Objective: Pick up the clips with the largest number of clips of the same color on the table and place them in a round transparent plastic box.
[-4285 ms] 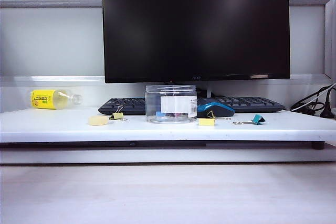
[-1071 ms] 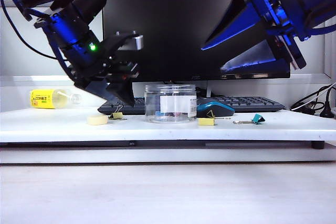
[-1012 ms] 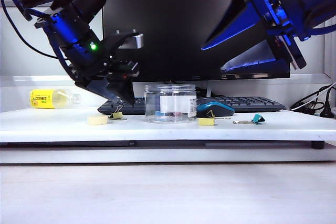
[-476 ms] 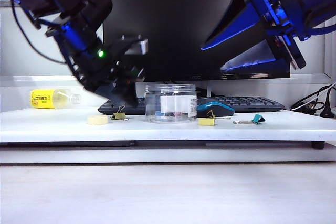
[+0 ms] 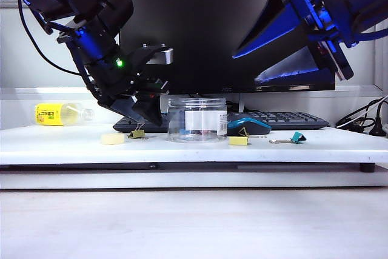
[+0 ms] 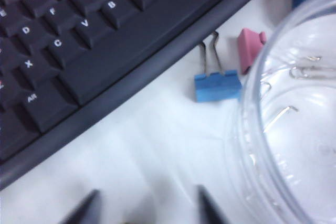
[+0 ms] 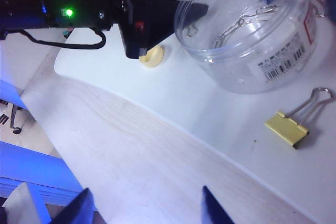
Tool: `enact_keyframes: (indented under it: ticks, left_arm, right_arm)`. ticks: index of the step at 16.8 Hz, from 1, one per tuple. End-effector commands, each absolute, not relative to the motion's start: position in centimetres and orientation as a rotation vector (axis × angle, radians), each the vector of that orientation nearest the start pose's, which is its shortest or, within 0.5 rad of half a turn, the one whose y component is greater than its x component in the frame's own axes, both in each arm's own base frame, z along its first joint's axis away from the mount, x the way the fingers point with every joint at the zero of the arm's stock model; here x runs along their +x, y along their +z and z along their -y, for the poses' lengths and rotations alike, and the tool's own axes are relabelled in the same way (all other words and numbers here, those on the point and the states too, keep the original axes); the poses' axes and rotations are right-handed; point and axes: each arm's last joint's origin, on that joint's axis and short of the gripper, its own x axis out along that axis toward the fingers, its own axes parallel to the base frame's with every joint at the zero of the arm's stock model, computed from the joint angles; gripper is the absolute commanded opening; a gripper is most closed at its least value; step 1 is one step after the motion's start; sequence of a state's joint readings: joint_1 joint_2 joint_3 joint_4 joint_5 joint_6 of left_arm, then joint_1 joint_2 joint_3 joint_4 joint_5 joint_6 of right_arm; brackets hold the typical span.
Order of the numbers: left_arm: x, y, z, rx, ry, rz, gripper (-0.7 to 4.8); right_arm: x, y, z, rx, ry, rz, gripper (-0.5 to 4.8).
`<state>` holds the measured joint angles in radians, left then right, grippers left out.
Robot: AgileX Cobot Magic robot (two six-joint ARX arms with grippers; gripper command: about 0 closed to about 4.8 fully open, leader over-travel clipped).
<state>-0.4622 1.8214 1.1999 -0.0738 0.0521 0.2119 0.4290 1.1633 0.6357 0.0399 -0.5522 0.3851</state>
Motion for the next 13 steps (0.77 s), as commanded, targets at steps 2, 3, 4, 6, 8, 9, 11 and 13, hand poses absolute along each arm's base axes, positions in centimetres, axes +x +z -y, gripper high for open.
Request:
enact_keyframes:
  ticks: [2, 3, 4, 6, 8, 9, 11, 13]
  left_arm:
    - [35.10, 20.46, 17.72, 0.357, -0.592, -0.639, 2.10]
    - [35.12, 20.48, 17.73, 0.357, -0.592, -0.637, 2.09]
    - [35.12, 20.46, 17.73, 0.357, -0.593, -0.636, 2.07]
    - [35.12, 20.44, 17.73, 0.359, -0.593, -0.638, 2.03]
    - [35.16, 20.25, 17.75, 0.360, -0.594, -0.644, 1.69]
    - [35.14, 20.15, 17.74, 0.361, -0.594, -0.651, 1.57]
    - [35.13, 19.88, 17.74, 0.363, -0.595, -0.665, 1.11]
    - [35.15, 19.62, 17.74, 0.365, -0.596, -0.676, 1.10]
  right_arm:
    - [21.20, 23.49, -11.36, 0.370, 0.853, -0.655, 2.66]
    - [21.21, 23.49, -11.35, 0.361, 0.851, -0.650, 2.66]
    - [21.22, 23.48, -11.35, 0.359, 0.847, -0.648, 2.66]
    - [21.22, 23.48, -11.34, 0.358, 0.846, -0.648, 2.66]
    - [21.22, 23.48, -11.34, 0.355, 0.847, -0.647, 2.66]
    - [21.23, 23.48, -11.34, 0.355, 0.846, -0.647, 2.66]
    - [21.23, 23.48, -11.34, 0.355, 0.843, -0.646, 2.66]
    - [21.24, 23.48, -11.33, 0.354, 0.839, -0.646, 2.66]
